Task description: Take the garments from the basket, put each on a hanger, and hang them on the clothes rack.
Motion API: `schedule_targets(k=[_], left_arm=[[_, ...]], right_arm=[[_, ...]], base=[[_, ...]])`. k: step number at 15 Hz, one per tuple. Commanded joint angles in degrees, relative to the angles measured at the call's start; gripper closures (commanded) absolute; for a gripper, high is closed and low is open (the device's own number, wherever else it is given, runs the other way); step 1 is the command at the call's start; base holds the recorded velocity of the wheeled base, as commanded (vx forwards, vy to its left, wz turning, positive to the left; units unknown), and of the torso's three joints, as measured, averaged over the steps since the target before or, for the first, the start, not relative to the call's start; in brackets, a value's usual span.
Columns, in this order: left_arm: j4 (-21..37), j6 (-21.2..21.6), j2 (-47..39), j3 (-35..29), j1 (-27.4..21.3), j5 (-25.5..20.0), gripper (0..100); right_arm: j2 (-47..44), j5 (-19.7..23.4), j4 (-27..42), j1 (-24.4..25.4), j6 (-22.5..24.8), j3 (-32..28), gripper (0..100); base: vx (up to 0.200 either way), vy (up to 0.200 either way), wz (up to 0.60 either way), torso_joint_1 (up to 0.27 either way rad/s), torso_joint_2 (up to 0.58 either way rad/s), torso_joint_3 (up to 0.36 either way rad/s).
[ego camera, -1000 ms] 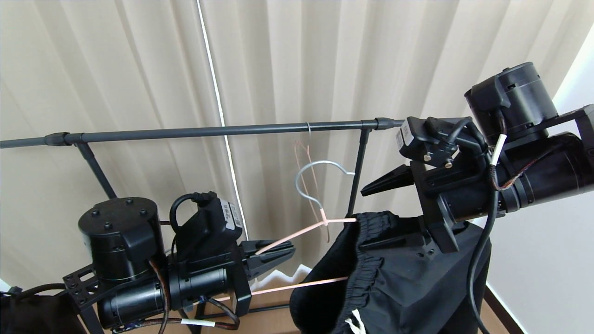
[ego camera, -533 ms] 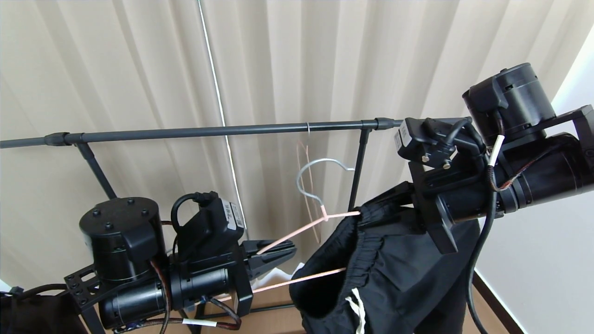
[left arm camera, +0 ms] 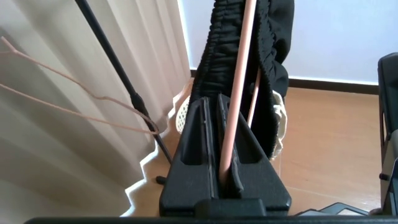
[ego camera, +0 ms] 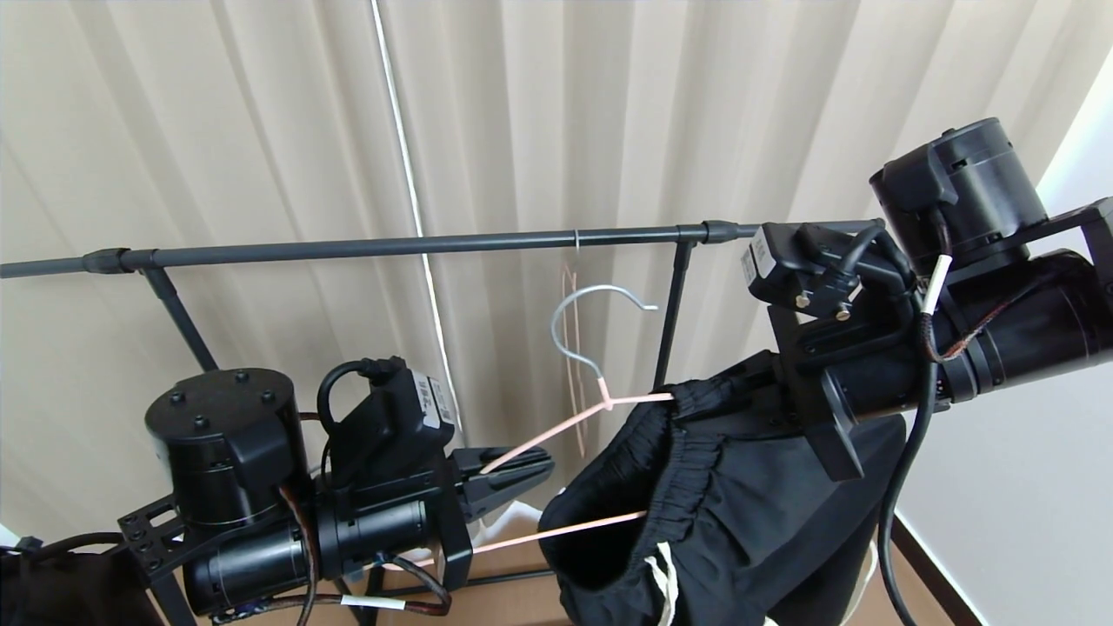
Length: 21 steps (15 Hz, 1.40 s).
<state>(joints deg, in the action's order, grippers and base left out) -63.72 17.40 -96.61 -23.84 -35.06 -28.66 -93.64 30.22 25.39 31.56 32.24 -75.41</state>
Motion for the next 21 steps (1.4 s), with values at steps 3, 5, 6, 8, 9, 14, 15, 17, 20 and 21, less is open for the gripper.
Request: schedule_targets(k=[3,5,6,8,9,14,15,17,20,21], left_arm=[[-1.4,0.0,0.2,0.9,0.0,-0.1,100],[-1.5,-0.3,0.3,0.8,0.0,0.0,0],[-1.6,-0.5,1.2,1.2,0.1,0.0,0],[-1.8,-2.3,3.8,2.3,0.5,0.1,0],[-1.8,-3.2,4.8,2.7,0.8,0.2,0],[-1.6,-9.6,15.0,8.2,8.7,0.2,0],[-1.3,-11.3,16.9,9.0,10.6,0.2,0],[0.3,-13.6,17.3,10.3,13.2,0.6,0],[15.7,-15.8,17.0,5.7,9.2,12.7,0],[15.7,-15.8,17.0,5.7,9.2,12.7,0]], right_arm=[[0.4,0.0,0.2,0.5,0.0,0.3,100],[0.7,0.0,0.2,0.6,-0.1,0.4,100],[1.3,0.0,0.2,0.6,-0.1,0.9,100],[2.2,0.2,-0.2,0.5,-0.1,2.2,100],[2.6,0.3,-0.3,0.5,-0.1,2.5,100],[4.1,0.4,-0.5,-1.0,-0.6,4.0,100],[4.2,0.3,-0.6,-1.2,-1.0,3.9,100],[5.6,-0.8,-0.7,-1.8,-1.1,4.2,100],[10.1,-6.6,-10.8,-1.7,-1.1,14.2,100],[10.1,-6.6,-10.8,-1.7,-1.1,14.2,100]], base=[[0.000,0.000,0.00,0.000,0.00,0.000],[0.000,0.000,0.00,0.000,0.00,0.000],[0.000,0.000,0.00,0.000,0.00,0.000],[0.000,0.000,0.00,0.000,0.00,0.000],[0.000,0.000,0.00,0.000,0.00,0.000],[0.000,0.000,0.00,0.000,0.00,0.000],[0.000,0.000,0.00,0.000,0.00,0.000],[0.000,0.000,0.00,0.000,0.00,0.000],[0.000,0.000,0.00,0.000,0.00,0.000],[0.000,0.000,0.00,0.000,0.00,0.000]])
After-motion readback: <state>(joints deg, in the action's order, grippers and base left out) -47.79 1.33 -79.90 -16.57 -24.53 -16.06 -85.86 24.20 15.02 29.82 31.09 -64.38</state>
